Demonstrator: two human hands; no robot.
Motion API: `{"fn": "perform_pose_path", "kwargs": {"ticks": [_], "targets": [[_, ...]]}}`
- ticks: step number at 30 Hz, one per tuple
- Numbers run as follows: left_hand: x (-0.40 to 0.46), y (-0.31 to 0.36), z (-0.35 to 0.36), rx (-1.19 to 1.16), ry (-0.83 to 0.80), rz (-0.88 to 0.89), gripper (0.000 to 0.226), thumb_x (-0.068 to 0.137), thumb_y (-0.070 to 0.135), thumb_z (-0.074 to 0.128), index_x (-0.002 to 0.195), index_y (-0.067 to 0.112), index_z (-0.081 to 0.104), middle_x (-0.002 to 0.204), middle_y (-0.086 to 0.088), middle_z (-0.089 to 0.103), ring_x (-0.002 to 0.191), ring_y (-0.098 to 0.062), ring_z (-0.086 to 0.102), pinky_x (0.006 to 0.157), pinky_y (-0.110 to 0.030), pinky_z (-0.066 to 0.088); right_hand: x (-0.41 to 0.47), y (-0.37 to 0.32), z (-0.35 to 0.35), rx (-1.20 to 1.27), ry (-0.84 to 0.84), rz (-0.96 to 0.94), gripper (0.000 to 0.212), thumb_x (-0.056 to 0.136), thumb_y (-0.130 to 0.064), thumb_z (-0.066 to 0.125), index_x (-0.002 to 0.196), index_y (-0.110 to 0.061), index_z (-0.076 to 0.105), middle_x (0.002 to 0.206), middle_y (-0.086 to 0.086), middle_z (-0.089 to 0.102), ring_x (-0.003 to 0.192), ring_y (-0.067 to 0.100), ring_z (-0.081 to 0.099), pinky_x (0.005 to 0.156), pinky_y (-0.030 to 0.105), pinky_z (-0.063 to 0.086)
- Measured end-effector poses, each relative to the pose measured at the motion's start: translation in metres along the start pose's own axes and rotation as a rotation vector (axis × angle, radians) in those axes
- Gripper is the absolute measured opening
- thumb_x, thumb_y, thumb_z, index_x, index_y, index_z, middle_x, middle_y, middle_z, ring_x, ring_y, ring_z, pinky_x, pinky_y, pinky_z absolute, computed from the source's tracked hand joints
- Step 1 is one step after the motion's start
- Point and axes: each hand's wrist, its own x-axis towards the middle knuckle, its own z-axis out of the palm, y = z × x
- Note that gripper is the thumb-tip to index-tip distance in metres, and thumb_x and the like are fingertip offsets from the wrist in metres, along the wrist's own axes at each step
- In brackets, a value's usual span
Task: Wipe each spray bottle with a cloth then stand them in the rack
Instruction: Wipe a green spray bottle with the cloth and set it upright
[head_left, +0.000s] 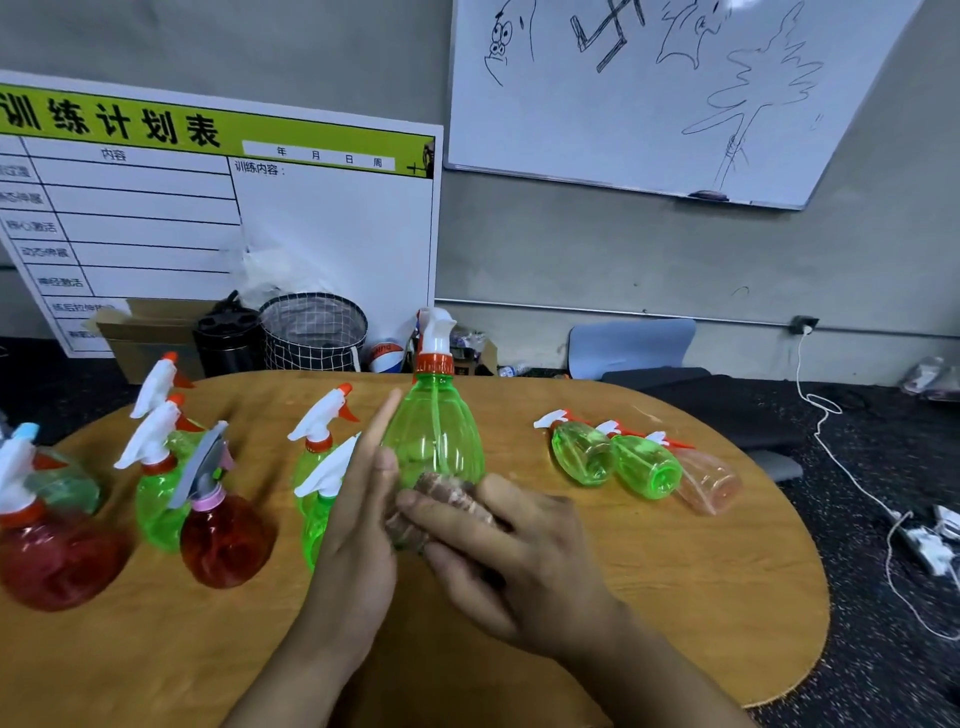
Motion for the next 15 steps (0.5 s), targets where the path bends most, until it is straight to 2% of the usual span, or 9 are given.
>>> {"fn": "perform_pose_path", "kwargs": {"ticks": [2,4,6,8,10,12,14,15], "targets": [[-0.001,-0.002,0.0,0.05,-0.015,0.009,0.043,0.105,0.065,0.042,0.147,0.062,0.05,0.161,0.015,0.051,0.149,-0.014,0.049,0.121,-0.051,0.043,0.008,0.004,-0.003,0.052,0.087,0.134,0.033,0.105,-0.032,0.058,0.137,-0.027,0.067,0.094,-0.006,0.05,0.071,0.005,0.043,0.061,0.019,0.033],[-0.004,-0.003,0.002,0.108,-0.033,0.041,0.048,0.104,0.063,0.04,0.151,0.057,0.048,0.163,0.022,0.046,0.155,-0.007,0.038,0.128,-0.052,0.031,0.022,0.009,-0.008,0.119,0.206,0.312,0.034,0.105,-0.03,0.057,0.137,-0.025,0.068,0.095,-0.007,0.052,0.073,0.003,0.047,0.064,0.018,0.037],[-0.006,-0.003,0.006,0.152,-0.067,0.072,0.047,0.109,0.055,0.037,0.155,0.05,0.046,0.16,0.032,0.045,0.154,0.003,0.034,0.129,-0.035,0.031,0.036,0.015,-0.009,0.161,0.239,0.429,0.035,0.105,-0.031,0.055,0.136,-0.024,0.069,0.097,-0.006,0.06,0.082,0.004,0.058,0.071,0.024,0.047],[-0.008,-0.003,0.008,0.183,-0.088,0.089,0.049,0.108,0.047,0.033,0.157,0.044,0.041,0.157,0.039,0.042,0.151,0.011,0.032,0.122,-0.015,0.031,0.04,0.015,-0.006,0.138,0.185,0.438,0.035,0.106,-0.034,0.053,0.136,-0.026,0.07,0.1,-0.006,0.063,0.088,0.007,0.063,0.075,0.032,0.052],[-0.009,-0.005,0.007,0.184,-0.076,0.075,0.05,0.108,0.047,0.032,0.157,0.043,0.041,0.158,0.038,0.041,0.152,0.012,0.03,0.12,-0.012,0.03,0.033,0.012,-0.002,0.094,0.122,0.369,0.036,0.106,-0.035,0.053,0.137,-0.027,0.069,0.096,-0.008,0.055,0.078,0.007,0.056,0.067,0.031,0.049],[-0.009,-0.01,0.002,0.134,-0.058,0.024,0.05,0.109,0.051,0.034,0.157,0.046,0.043,0.161,0.033,0.042,0.154,0.006,0.031,0.128,-0.029,0.03,0.018,0.008,0.002,0.051,0.082,0.27,0.037,0.105,-0.032,0.055,0.139,-0.024,0.068,0.094,-0.009,0.044,0.072,0.005,0.044,0.06,0.026,0.041],[-0.01,-0.014,-0.002,0.08,-0.06,-0.03,0.049,0.108,0.058,0.036,0.155,0.051,0.046,0.164,0.02,0.044,0.157,-0.009,0.034,0.129,-0.05,0.029,-0.001,0.004,0.004,0.031,0.045,0.158,0.036,0.105,-0.03,0.058,0.139,-0.025,0.067,0.095,-0.005,0.044,0.071,0.01,0.045,0.06,0.025,0.041],[-0.011,-0.016,-0.004,0.065,-0.058,-0.048,0.048,0.107,0.06,0.036,0.154,0.054,0.047,0.165,0.015,0.046,0.157,-0.015,0.037,0.128,-0.055,0.029,-0.01,0.001,0.006,0.018,0.02,0.097,0.036,0.104,-0.03,0.06,0.139,-0.026,0.067,0.096,-0.004,0.046,0.072,0.012,0.048,0.062,0.022,0.04]]}}
